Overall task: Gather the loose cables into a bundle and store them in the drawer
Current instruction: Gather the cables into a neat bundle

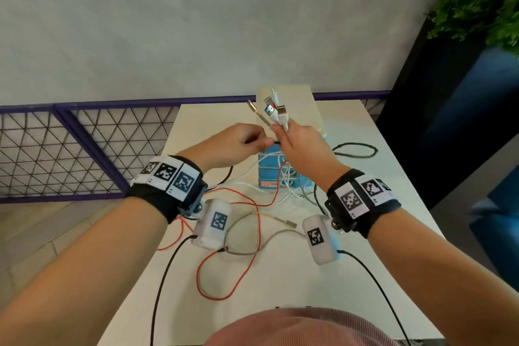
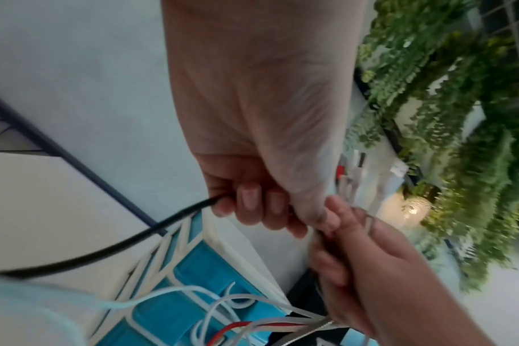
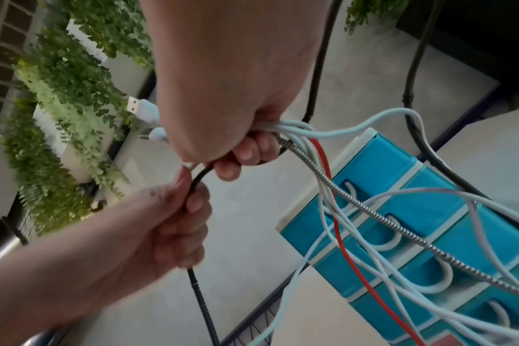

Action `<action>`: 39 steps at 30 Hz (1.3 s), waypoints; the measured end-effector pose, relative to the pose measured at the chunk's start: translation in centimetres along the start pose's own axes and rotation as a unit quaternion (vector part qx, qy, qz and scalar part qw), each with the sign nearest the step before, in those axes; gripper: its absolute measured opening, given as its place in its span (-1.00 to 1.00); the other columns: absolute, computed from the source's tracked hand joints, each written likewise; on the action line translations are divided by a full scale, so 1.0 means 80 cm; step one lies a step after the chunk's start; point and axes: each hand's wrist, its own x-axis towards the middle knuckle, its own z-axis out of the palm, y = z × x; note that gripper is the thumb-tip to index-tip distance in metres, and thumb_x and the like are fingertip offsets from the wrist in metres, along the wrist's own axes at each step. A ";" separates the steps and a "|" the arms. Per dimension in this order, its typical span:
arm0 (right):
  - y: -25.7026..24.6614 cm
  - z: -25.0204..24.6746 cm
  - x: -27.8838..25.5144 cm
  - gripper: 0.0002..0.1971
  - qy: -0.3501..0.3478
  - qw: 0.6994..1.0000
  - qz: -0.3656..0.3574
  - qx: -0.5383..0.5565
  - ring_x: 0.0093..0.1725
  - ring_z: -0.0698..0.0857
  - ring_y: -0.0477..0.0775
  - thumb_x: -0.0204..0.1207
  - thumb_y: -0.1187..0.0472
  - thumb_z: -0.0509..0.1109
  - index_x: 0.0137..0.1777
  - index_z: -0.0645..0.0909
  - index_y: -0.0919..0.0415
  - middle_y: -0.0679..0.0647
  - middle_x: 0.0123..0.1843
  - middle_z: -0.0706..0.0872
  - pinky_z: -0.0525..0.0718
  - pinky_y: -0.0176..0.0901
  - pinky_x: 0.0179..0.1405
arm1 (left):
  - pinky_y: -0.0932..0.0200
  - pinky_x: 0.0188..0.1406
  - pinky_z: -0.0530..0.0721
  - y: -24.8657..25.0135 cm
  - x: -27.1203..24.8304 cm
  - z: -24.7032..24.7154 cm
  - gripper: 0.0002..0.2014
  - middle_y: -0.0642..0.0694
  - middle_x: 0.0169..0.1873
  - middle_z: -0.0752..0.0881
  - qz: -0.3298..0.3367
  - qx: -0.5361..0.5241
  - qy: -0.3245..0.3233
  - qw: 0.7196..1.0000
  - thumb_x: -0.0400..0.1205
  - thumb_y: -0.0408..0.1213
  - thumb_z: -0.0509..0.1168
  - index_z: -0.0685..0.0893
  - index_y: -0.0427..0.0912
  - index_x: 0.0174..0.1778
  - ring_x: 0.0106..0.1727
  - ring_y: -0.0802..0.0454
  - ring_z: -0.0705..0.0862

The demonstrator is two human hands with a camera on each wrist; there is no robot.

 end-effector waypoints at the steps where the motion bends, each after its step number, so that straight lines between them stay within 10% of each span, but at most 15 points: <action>1: 0.002 -0.004 0.002 -0.65 0.013 1.000 0.018 0.019 -0.35 0.66 0.17 0.78 0.02 0.00 0.19 0.51 0.26 0.14 -0.30 0.63 0.58 -0.07 -0.41 | 0.33 -0.36 0.50 -0.006 -0.003 -0.001 -0.66 -0.05 -0.39 0.57 -0.016 -0.020 0.003 1.000 0.71 -0.10 0.17 0.60 -0.28 -0.23 -0.39 0.11 0.51; 9: 0.076 -0.048 0.026 -0.57 0.211 0.952 0.198 0.099 -0.19 0.52 0.18 0.78 0.00 -0.01 0.08 0.54 0.35 0.16 -0.18 0.58 0.36 -0.10 -0.22 | -0.03 -0.01 0.60 -0.148 -0.056 0.002 -0.63 -0.02 -0.43 0.55 -0.153 -0.008 -0.032 0.988 0.72 -0.06 0.10 0.48 -0.16 -0.37 -0.35 0.00 0.59; 12: 0.085 -0.042 0.024 -0.59 0.206 0.954 0.198 0.088 -0.19 0.61 0.25 0.77 -0.01 -0.01 0.04 0.53 0.31 0.15 -0.21 0.61 0.45 -0.06 -0.26 | -0.10 0.11 0.62 -0.182 -0.067 0.009 -0.64 -0.05 -0.40 0.65 -0.213 -0.022 -0.026 0.976 0.76 -0.19 0.03 0.54 -0.18 -0.31 -0.17 -0.19 0.73; 20: 0.045 -0.019 0.013 -0.61 0.190 0.953 0.158 0.177 -0.58 0.67 -0.18 0.75 -0.09 -0.03 -0.01 0.50 0.16 -0.04 -0.38 0.62 0.47 -0.17 -0.52 | 0.27 -0.69 0.26 -0.102 -0.038 0.001 -0.65 -0.03 -0.48 0.36 -0.217 -0.039 0.011 0.975 0.73 -0.08 0.03 0.61 -0.17 -0.20 -0.66 0.13 0.25; 25: -0.007 -0.006 0.003 -0.54 0.060 0.973 0.080 0.208 -0.47 0.78 0.03 0.71 -0.12 0.00 0.28 0.60 0.14 -0.10 -0.11 0.63 0.67 -0.10 -0.46 | 0.32 -0.69 0.12 -0.044 -0.024 0.011 -0.63 0.03 -0.49 0.22 -0.193 -0.337 -0.052 0.920 0.77 0.02 -0.05 0.51 -0.12 -0.15 -0.56 0.15 0.14; 29: -0.023 0.012 0.003 -0.67 -0.021 0.995 0.024 0.090 -0.30 0.80 0.20 0.76 -0.04 0.02 0.08 0.48 0.19 0.18 -0.13 0.74 0.73 0.05 -0.27 | 0.34 -0.68 0.11 -0.008 -0.021 0.014 -0.60 0.03 -0.49 0.18 -0.168 -0.482 -0.103 0.854 0.76 0.05 -0.09 0.49 -0.09 -0.19 -0.54 0.16 0.06; 39: 0.023 0.011 0.004 -0.61 0.002 0.970 0.140 0.199 -0.47 0.44 -0.10 0.76 -0.05 0.01 -0.10 0.48 0.21 0.00 -0.34 0.53 0.40 -0.32 -0.51 | 0.13 -0.12 0.68 -0.014 -0.052 0.003 -0.79 -0.01 -0.31 0.56 -0.235 -0.332 -0.188 0.894 0.77 -0.19 0.04 0.55 -0.12 -0.06 -0.29 0.10 0.64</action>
